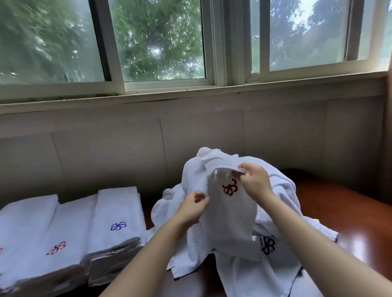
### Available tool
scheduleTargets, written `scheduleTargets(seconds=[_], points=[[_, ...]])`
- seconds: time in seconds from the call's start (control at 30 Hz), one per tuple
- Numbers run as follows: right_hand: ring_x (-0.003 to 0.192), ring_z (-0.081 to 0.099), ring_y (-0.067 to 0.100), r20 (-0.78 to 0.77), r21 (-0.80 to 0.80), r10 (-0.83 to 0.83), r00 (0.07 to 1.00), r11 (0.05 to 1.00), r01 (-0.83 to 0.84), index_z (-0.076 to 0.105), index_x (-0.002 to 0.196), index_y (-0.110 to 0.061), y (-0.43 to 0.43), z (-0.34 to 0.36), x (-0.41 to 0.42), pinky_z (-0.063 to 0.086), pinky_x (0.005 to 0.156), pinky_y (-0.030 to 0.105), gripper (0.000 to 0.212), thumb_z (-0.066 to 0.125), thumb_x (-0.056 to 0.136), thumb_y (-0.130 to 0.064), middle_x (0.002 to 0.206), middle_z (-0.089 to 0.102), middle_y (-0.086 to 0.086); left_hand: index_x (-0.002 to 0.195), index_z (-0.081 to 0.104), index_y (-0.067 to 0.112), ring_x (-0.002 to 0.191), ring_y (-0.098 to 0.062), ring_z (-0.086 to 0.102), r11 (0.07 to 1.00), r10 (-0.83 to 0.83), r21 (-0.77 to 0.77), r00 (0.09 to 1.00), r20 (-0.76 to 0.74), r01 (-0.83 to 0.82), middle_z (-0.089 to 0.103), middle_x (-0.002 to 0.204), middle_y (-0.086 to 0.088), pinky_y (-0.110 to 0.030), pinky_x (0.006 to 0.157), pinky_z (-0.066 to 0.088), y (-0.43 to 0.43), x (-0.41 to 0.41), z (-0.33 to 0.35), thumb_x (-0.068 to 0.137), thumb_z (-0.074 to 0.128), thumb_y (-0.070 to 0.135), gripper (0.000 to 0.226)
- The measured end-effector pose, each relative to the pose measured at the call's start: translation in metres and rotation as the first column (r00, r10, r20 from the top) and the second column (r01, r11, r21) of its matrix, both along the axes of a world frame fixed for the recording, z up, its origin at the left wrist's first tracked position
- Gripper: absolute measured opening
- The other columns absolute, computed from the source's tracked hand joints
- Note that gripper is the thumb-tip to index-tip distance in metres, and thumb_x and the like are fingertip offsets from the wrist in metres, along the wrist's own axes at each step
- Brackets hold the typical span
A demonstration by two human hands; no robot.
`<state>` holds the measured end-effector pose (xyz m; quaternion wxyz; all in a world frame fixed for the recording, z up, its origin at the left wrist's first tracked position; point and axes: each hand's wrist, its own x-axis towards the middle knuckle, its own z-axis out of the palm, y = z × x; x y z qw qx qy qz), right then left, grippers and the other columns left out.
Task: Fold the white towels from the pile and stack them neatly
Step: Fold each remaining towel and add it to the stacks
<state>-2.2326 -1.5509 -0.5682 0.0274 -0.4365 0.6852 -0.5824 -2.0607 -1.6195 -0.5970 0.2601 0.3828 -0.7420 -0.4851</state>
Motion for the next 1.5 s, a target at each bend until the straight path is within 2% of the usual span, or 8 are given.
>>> scheduleTargets(seconds=[0.37, 0.63, 0.73, 0.83, 1.0, 1.17, 1.33, 1.5], points=[[0.052, 0.027, 0.0, 0.08, -0.097, 0.514, 0.854, 0.857, -0.507, 0.032, 0.062, -0.018, 0.067, -0.038, 0.124, 0.023, 0.052, 0.019, 0.041, 0.046, 0.098, -0.005, 0.057, 0.03, -0.008, 0.13, 0.055, 0.008, 0.121, -0.031, 0.053, 0.771, 0.2, 0.634, 0.925, -0.323, 0.055, 0.057, 0.13, -0.016, -0.045, 0.108, 0.038, 0.029, 0.073, -0.023, 0.083, 0.031, 0.077, 0.087], [0.05, 0.029, 0.002, 0.199, 0.285, 0.681, 0.705, 0.648, -0.707, 0.035, 0.054, -0.025, 0.072, -0.107, 0.197, 0.025, 0.048, 0.019, 0.047, 0.043, 0.1, -0.031, 0.053, 0.031, -0.015, 0.091, 0.069, 0.011, 0.061, -0.012, 0.068, 0.809, 0.354, 0.556, 0.914, -0.197, -0.194, 0.073, 0.072, 0.0, -0.016, 0.038, 0.047, 0.048, 0.184, -0.064, 0.092, 0.059, 0.023, 0.016], [0.057, 0.045, 0.007, 0.219, 0.284, 0.64, 0.736, 0.68, -0.676, 0.047, 0.053, -0.028, 0.075, -0.129, 0.21, 0.039, 0.064, 0.027, 0.047, 0.045, 0.1, -0.031, 0.057, 0.048, -0.011, 0.084, 0.069, 0.016, 0.07, -0.008, 0.063, 0.8, 0.445, 0.49, 0.89, -0.099, -0.345, 0.073, 0.072, 0.005, -0.018, 0.049, 0.047, 0.046, 0.234, -0.087, 0.089, 0.064, 0.025, 0.01], [0.077, 0.055, 0.013, -0.172, 0.48, 0.596, 0.784, 0.746, -0.462, 0.063, 0.075, -0.018, 0.073, -0.145, 0.203, 0.04, 0.075, 0.029, 0.027, 0.051, 0.097, -0.028, 0.076, 0.06, -0.002, 0.097, 0.071, 0.011, 0.084, -0.025, 0.071, 0.786, 0.415, 0.506, 0.91, -0.008, -0.354, 0.075, 0.09, -0.007, -0.033, 0.071, 0.054, 0.049, 0.289, -0.111, 0.078, 0.075, 0.028, 0.026], [0.115, 0.05, 0.019, -0.505, 0.63, 0.535, 0.677, 0.765, -0.134, 0.054, 0.126, -0.02, 0.061, -0.154, 0.187, 0.034, 0.098, 0.029, 0.036, 0.049, 0.094, -0.036, 0.124, 0.054, -0.002, 0.098, 0.063, 0.002, 0.062, -0.022, 0.06, 0.646, 0.638, 0.282, 0.705, 0.31, -0.709, 0.066, 0.066, -0.008, -0.026, 0.048, 0.042, 0.037, 0.352, -0.119, 0.085, 0.068, 0.036, 0.037], [0.094, 0.055, 0.028, -0.473, 0.732, 0.623, 0.623, 0.672, -0.116, 0.048, 0.095, -0.019, 0.051, -0.162, 0.203, 0.04, 0.076, 0.034, 0.022, 0.052, 0.092, -0.04, 0.096, 0.046, 0.0, 0.119, 0.059, 0.007, 0.086, -0.03, 0.057, 0.489, 0.833, -0.029, 0.456, 0.314, -0.872, 0.062, 0.103, -0.015, -0.036, 0.074, 0.046, 0.037, 0.392, -0.123, 0.1, 0.033, 0.044, 0.049], [0.093, 0.052, 0.027, -0.68, 0.599, 0.482, 0.552, 0.8, 0.038, 0.044, 0.094, -0.02, 0.042, -0.154, 0.213, 0.031, 0.069, 0.033, 0.011, 0.051, 0.086, -0.018, 0.098, 0.056, 0.001, 0.098, 0.059, 0.008, 0.07, -0.02, 0.056, 0.465, 0.883, 0.307, 0.457, -0.101, -0.83, 0.057, 0.082, -0.008, -0.027, 0.06, 0.042, 0.047, 0.4, -0.101, 0.097, 0.045, 0.021, 0.019], [0.096, 0.053, 0.037, -0.741, 0.35, 0.067, 0.669, 0.888, 0.298, 0.056, 0.102, -0.007, 0.039, -0.134, 0.182, 0.035, 0.08, 0.04, 0.02, 0.058, 0.082, -0.007, 0.098, 0.062, 0.016, 0.076, 0.065, 0.021, 0.075, -0.009, 0.064, 0.589, 0.731, 0.621, 0.013, -0.682, -0.518, 0.068, 0.069, 0.007, -0.014, 0.06, 0.05, 0.075, 0.423, -0.055, 0.103, 0.031, 0.02, 0.043]])
